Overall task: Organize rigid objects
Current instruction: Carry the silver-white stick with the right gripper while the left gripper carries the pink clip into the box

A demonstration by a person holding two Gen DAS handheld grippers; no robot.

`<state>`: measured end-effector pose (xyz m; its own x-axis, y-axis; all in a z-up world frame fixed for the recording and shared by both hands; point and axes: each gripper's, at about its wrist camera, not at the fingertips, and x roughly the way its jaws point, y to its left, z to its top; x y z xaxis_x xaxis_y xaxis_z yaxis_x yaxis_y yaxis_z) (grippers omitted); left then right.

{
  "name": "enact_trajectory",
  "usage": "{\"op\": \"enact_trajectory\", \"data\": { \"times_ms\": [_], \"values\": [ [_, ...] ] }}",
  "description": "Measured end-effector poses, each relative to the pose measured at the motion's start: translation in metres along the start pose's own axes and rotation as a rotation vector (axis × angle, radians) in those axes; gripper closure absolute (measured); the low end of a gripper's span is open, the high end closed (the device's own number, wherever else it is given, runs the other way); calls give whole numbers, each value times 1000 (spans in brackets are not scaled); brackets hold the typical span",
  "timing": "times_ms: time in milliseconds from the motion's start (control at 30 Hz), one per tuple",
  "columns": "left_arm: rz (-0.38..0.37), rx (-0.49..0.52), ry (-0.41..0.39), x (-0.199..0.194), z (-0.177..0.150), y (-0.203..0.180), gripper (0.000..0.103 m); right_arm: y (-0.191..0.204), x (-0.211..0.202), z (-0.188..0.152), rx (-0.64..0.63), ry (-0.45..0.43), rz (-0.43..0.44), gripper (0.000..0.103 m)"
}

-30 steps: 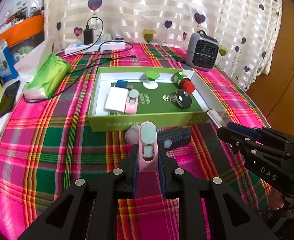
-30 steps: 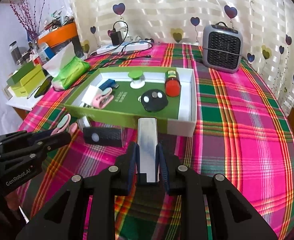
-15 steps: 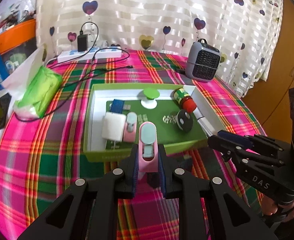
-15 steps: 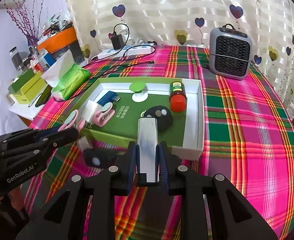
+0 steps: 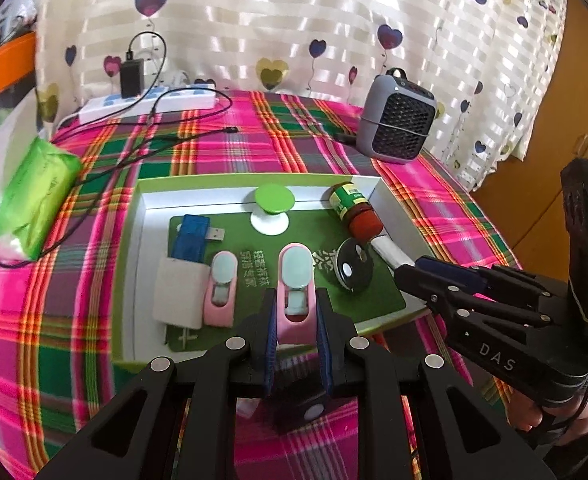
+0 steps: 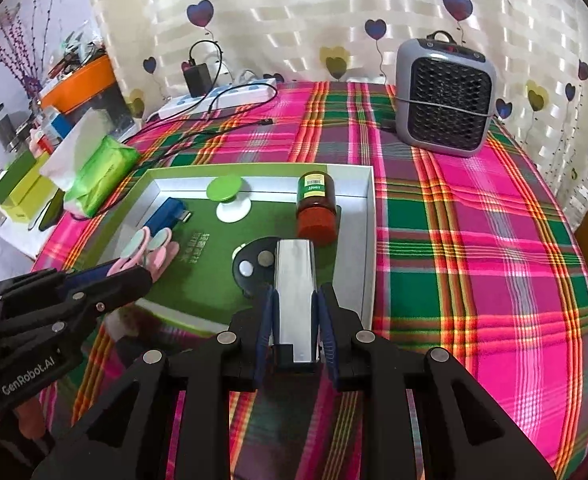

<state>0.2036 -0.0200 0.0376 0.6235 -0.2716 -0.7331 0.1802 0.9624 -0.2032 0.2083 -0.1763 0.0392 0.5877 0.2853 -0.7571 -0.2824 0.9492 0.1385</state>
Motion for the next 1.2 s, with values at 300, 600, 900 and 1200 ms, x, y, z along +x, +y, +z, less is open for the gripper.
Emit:
{"op": "enact_trajectory", "data": {
  "times_ms": [300, 600, 900, 1200],
  "values": [
    [-2, 1, 37, 20, 5, -1, 86, -2, 15, 10, 3, 31, 4, 79],
    [19, -2, 56, 31, 7, 4, 86, -3, 24, 11, 16, 45, 17, 79],
    [37, -5, 73, 38, 6, 5, 86, -3, 28, 10, 20, 53, 19, 79],
    [49, -4, 79, 40, 5, 5, 86, -5, 29, 10, 34, 58, 22, 79]
  ]
}}
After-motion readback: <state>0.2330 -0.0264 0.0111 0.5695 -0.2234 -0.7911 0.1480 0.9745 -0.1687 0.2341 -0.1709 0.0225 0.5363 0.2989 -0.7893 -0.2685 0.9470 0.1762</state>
